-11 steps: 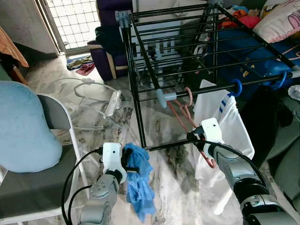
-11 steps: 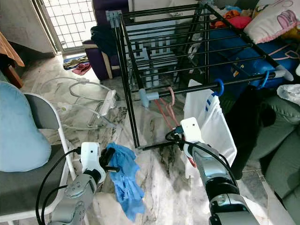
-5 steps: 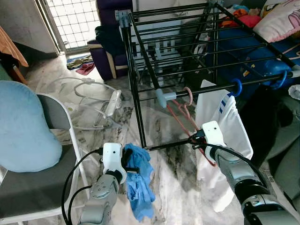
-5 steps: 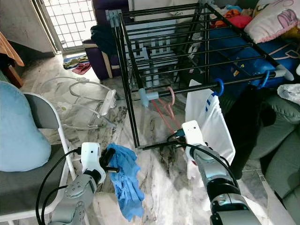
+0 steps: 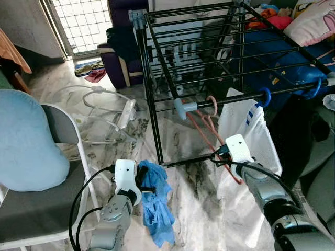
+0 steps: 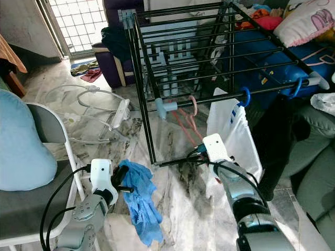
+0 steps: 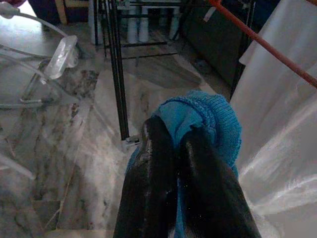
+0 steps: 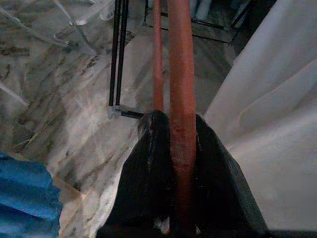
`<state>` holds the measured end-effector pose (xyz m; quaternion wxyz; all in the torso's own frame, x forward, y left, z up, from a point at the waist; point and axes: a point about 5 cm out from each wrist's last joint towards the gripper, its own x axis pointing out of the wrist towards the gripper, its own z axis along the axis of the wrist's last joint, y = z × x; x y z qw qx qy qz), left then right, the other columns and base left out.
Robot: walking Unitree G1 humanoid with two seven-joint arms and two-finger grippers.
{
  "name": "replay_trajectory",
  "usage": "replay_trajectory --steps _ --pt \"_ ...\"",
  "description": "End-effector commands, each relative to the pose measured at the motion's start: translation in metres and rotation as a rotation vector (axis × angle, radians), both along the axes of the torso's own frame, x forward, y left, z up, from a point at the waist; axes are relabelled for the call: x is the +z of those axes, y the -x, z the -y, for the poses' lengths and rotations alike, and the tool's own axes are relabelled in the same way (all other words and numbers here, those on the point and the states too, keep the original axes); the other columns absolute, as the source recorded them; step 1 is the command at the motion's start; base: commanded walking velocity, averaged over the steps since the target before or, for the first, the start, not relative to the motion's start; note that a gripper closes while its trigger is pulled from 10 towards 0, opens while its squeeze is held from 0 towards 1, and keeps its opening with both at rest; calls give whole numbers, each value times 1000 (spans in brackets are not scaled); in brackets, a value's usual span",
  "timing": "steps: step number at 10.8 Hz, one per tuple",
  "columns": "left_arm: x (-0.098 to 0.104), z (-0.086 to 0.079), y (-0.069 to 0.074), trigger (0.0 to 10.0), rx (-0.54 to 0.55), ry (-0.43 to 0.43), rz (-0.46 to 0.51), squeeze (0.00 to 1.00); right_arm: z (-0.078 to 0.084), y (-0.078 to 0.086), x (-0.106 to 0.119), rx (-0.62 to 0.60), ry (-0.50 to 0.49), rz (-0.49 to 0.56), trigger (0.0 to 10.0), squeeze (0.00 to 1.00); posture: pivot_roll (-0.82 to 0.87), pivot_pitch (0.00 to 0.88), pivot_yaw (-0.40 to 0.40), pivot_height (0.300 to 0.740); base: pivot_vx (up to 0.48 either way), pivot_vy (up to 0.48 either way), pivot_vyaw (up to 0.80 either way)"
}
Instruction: Hang hanger
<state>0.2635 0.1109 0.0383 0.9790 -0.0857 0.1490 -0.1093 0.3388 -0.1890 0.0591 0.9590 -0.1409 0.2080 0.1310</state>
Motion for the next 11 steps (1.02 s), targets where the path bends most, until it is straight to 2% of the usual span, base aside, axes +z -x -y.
replay_trajectory --steps 1,2,3,4,5,6,7,8,10,11 --pt "7 1 -6 10000 -2 -13 28 0 -5 -8 13 31 -3 71 0 0 -82 0 68 740 0 0 0" --pt "7 1 -6 10000 1 -14 31 0 -6 -10 18 33 -7 105 0 0 -82 0 68 740 0 0 0" --pt "9 0 -7 10000 18 -16 46 0 -8 -14 32 30 -39 199 0 0 -82 0 66 740 0 0 0" --pt "11 -3 -9 10000 49 -36 61 0 -9 -14 39 30 -59 250 2196 0 -82 0 65 740 0 0 0" --pt "12 -6 -11 10000 91 -52 63 0 -12 -8 40 50 -82 288 3765 0 -82 0 62 740 0 0 0" --pt "12 -7 -10 10000 107 -50 53 0 -14 -2 38 58 -85 296 10000 0 -81 0 61 740 0 0 0" --pt "11 -7 -8 10000 114 -35 50 0 -14 5 34 56 -99 296 10000 0 -82 0 59 740 0 0 0" --pt "11 -7 -4 10000 111 -33 49 0 -18 20 27 59 -110 280 10000 0 -86 0 61 740 0 0 0" --pt "18 -6 -4 10000 106 -38 69 0 -16 44 23 -18 -152 278 10000 0 -82 0 63 740 0 0 0" --pt "21 -6 -4 10000 118 -41 70 0 -17 54 15 -23 -178 213 10000 0 -76 0 58 740 0 0 0"
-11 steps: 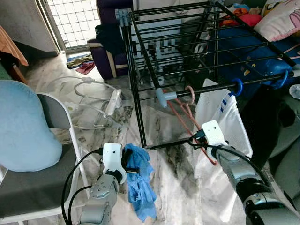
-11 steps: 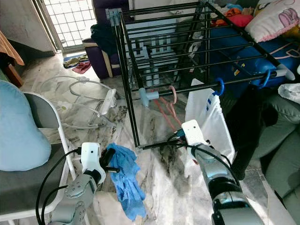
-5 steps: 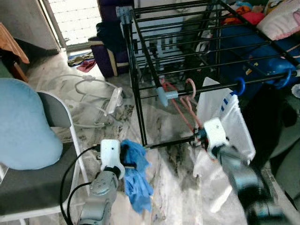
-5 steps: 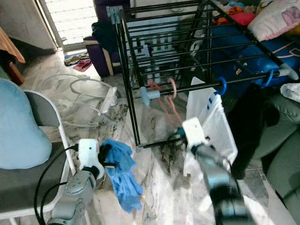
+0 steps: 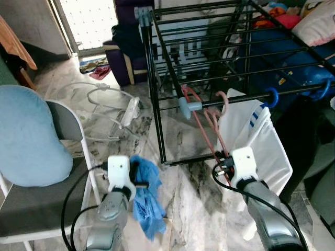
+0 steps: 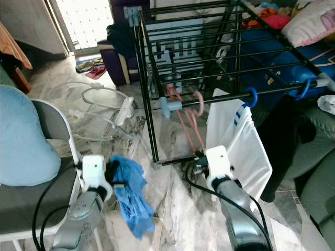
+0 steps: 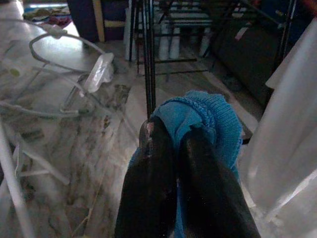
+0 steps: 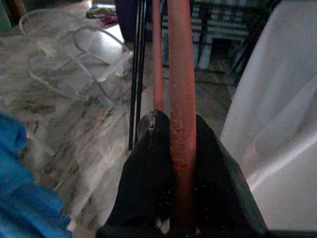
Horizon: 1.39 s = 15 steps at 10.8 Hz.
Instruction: Hang hanger
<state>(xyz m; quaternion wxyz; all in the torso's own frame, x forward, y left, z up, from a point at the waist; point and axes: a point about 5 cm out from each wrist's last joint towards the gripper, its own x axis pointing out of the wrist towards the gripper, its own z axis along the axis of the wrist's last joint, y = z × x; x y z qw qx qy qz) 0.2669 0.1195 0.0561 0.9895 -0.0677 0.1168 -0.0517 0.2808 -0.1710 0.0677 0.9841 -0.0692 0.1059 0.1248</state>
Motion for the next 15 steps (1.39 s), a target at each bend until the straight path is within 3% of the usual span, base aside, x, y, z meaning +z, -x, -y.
replay_trajectory --steps 1,3,6,8,9,10,11,13,15 --pt "4 0 1 10000 10 0 6 0 -1 5 0 16 -8 -33 10000 0 -69 0 48 740 0 0 0" --pt "3 -2 2 10000 24 -6 -5 0 -6 11 -7 50 -30 -122 10000 0 -61 0 37 740 0 0 0" --pt "13 -4 -2 10000 21 -46 22 0 -20 1 2 85 -67 -131 10000 0 -44 0 38 740 -90 0 0" --pt "15 -9 2 10000 18 -65 16 0 -18 7 0 155 -14 -160 10000 0 -44 0 58 740 -321 0 0" --pt "14 -10 2 10000 5 -79 13 0 -14 7 -7 190 67 -215 10000 0 -46 0 64 740 -337 0 0" --pt "17 -10 1 10000 -18 -99 25 0 -19 5 -5 236 64 -226 10000 0 -48 0 68 740 -364 0 0" --pt "23 -8 -4 10000 -63 -137 55 0 -33 0 1 311 87 -207 10000 0 -44 0 71 740 -360 0 0" --pt "30 -12 -11 10000 -93 -172 77 0 -39 -14 12 270 118 -146 10000 0 -33 0 76 740 -362 0 0" --pt "39 -14 -18 10000 -99 -182 102 0 -39 -28 21 230 68 -103 10000 0 -30 0 83 740 -360 0 0"
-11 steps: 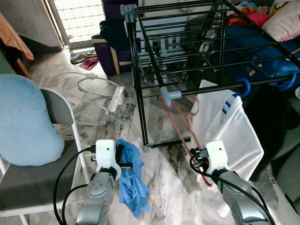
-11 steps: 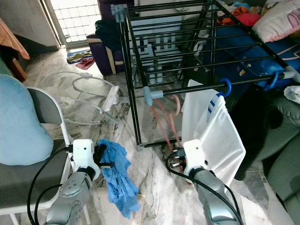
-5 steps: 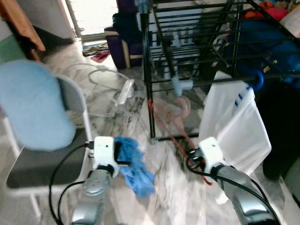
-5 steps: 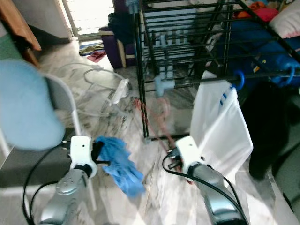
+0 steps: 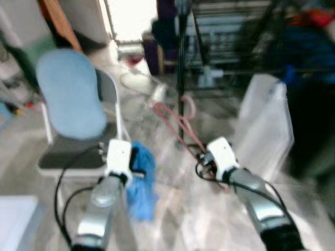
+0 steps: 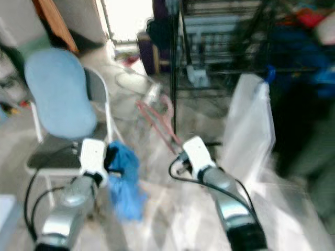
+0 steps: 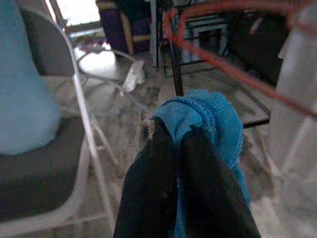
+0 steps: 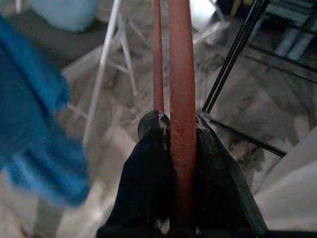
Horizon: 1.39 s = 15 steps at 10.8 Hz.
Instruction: Hang hanger
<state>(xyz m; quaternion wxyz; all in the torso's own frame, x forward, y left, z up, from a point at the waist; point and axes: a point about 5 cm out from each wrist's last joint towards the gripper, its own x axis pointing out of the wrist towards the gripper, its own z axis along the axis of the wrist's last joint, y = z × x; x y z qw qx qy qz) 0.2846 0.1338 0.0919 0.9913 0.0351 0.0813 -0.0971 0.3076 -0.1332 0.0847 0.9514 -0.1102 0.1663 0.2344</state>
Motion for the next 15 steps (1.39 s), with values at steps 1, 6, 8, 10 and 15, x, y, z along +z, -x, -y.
replay_trajectory --steps 1,6,8,10,15 --pt "7 1 -1 10000 -14 -3 25 0 -1 -4 5 -4 -11 18 10000 0 -22 0 86 740 -337 0 0" --pt "8 13 13 10000 -125 -51 10 0 -4 -9 9 -132 -27 78 10000 0 3 0 76 740 -291 0 0" --pt "3 9 27 10000 -39 -11 -15 0 14 1 -2 -275 -50 38 10000 0 6 0 54 740 -300 0 0" --pt "1 3 32 10000 39 11 -26 0 16 7 -6 -313 -50 17 10000 0 16 4 32 740 -291 0 0" --pt "10 3 27 10000 55 122 12 0 1 4 -1 -262 -37 39 10000 0 16 8 29 740 0 0 0"
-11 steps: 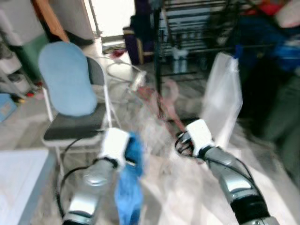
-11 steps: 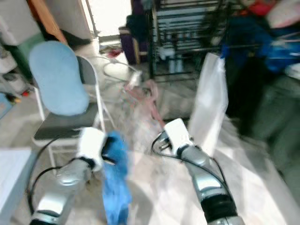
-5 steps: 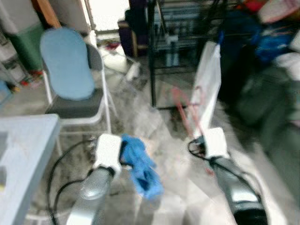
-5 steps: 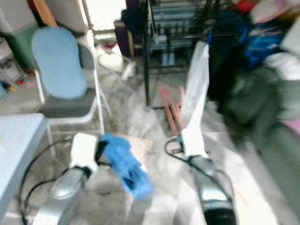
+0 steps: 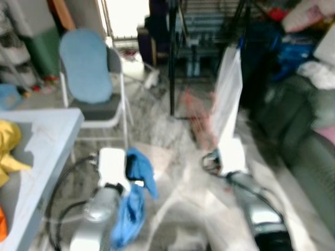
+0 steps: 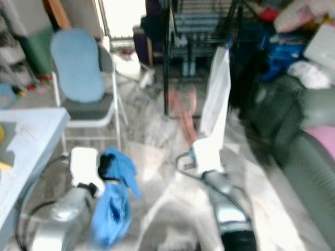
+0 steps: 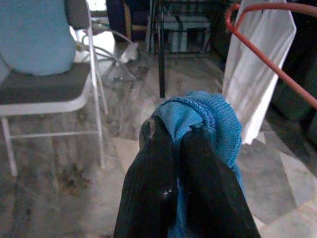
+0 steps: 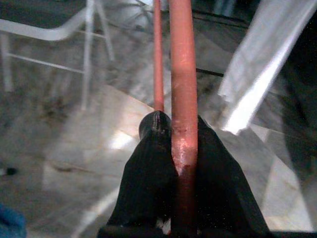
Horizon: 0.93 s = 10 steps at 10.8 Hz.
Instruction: Hang hanger
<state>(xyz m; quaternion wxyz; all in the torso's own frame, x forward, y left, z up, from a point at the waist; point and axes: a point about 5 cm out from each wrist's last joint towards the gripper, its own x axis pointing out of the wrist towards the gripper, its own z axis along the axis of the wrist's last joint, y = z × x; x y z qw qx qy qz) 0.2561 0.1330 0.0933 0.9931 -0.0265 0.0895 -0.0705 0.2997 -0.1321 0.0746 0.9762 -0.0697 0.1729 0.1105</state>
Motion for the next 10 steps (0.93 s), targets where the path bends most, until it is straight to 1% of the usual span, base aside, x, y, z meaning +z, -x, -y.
replay_trajectory --steps 1,2,4,7,9,10 --pt "9 6 -1 10000 -20 26 39 0 0 -2 8 7 -10 30 10000 0 13 12 32 740 0 0 0" --pt "8 9 0 10000 -39 39 37 0 -2 -2 8 9 -14 30 10000 0 12 13 35 740 0 0 0" --pt "8 10 -1 10000 -50 44 38 0 -3 -3 10 6 -18 36 10000 0 12 11 42 740 0 -283 0" --pt "8 10 -3 10000 -49 46 34 0 -9 -3 11 36 -13 48 10000 0 15 5 45 740 0 -312 0" --pt "7 10 -2 10000 -42 60 20 0 -11 -4 12 40 -17 51 10000 0 18 3 46 740 0 0 547" --pt "6 9 -2 10000 -34 59 15 0 -11 -4 11 33 -27 46 10000 0 18 3 46 740 0 0 0"
